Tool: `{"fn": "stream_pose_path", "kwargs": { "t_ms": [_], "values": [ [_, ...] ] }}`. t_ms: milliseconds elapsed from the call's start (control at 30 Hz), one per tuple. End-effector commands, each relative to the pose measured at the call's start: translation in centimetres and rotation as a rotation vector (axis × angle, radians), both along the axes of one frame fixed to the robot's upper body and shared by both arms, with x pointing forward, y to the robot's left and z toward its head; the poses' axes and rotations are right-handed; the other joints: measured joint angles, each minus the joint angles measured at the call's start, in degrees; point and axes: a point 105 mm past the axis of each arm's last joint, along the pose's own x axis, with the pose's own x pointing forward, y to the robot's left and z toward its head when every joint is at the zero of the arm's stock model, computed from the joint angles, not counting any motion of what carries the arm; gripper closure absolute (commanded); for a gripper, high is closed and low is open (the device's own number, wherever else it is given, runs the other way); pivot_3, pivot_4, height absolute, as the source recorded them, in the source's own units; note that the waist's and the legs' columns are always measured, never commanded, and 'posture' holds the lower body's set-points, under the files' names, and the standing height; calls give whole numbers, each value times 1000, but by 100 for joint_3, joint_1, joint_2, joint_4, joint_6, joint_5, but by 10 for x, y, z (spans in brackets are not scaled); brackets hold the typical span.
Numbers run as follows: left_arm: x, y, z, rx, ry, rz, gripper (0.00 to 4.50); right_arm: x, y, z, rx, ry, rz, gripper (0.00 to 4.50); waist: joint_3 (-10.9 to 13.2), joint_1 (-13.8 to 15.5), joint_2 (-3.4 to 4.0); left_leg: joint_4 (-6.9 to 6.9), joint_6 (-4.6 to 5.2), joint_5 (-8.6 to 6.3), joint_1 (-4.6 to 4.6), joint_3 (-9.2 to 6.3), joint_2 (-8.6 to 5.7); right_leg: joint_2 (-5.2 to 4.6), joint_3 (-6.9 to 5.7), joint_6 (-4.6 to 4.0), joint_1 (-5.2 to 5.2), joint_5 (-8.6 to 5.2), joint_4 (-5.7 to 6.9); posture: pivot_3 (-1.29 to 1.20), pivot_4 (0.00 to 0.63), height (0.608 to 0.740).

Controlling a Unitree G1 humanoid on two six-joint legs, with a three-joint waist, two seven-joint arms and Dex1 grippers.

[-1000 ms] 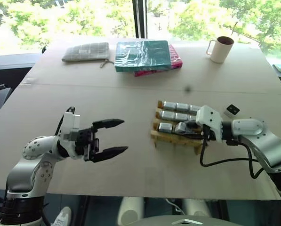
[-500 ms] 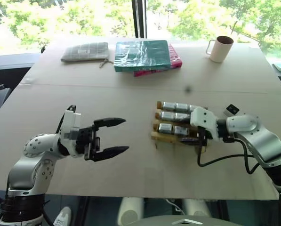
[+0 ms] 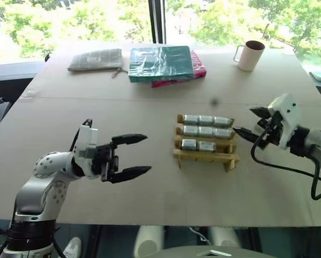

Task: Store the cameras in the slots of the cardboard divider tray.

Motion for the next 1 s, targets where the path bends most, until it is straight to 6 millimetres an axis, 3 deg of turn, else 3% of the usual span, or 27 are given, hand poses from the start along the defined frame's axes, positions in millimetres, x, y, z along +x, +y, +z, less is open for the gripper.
{"fn": "stream_pose_path", "kwargs": {
  "t_ms": [33, 233, 367, 667, 767, 833, 900, 1000],
  "values": [
    [0, -1, 7, 6, -35, -15, 0, 19, -27, -15, -36, -10, -77, 54, 1, 3, 1, 0, 0, 0, 0, 3, 0, 3, 1, 1, 0, 0, 0, 0, 150, 740],
    [-4, 3, 12, 22, -40, -12, 0, 45, -54, -33, -52, 9, -152, 54, 5, -19, 6, -7, 4, 0, -1, 37, 1, 43, 30, 27, -26, 14, 16, 0, 150, 740],
    [-10, 1, 17, 24, -62, -35, 0, 49, -64, -42, -42, 40, -166, 54, 5, -18, 6, -6, 4, 0, 0, 52, 4, 46, 40, 28, -35, 14, 25, 0, 150, 740],
    [-14, 2, 28, -39, -87, -42, 0, 51, -60, -55, 5, 87, -135, 54, 5, -9, 6, -5, 4, 0, 3, 59, 8, 51, 51, 31, -36, 17, 27, 0, 150, 740],
    [-13, 3, 29, -57, -84, -28, 0, 54, -59, -54, 12, 80, -137, 889, 5, -18, 6, -5, 3, 0, 4, 62, 9, 54, 55, 31, -37, 17, 28, 0, 150, 740],
    [-11, 2, 30, -67, -84, -23, 0, 54, -58, -53, 13, 78, -131, 1901, 5, -18, 6, -5, 4, 0, 4, 62, 9, 54, 55, 31, -36, 17, 28, 0, 150, 740],
    [-9, -1, 31, -77, -76, -11, 0, 54, -59, -53, 8, 72, -129, 2558, 5, -18, 5, -4, 4, 0, 4, 62, 9, 54, 56, 32, -36, 18, 28, 0, 150, 740],
    [-1, -12, 37, -110, -14, 52, 0, 48, -59, -39, -44, -13, -108, 2554, 5, -6, 5, -4, 4, 0, 4, 62, 9, 54, 57, 34, -36, 19, 28, 0, 150, 740]
  ]
}}
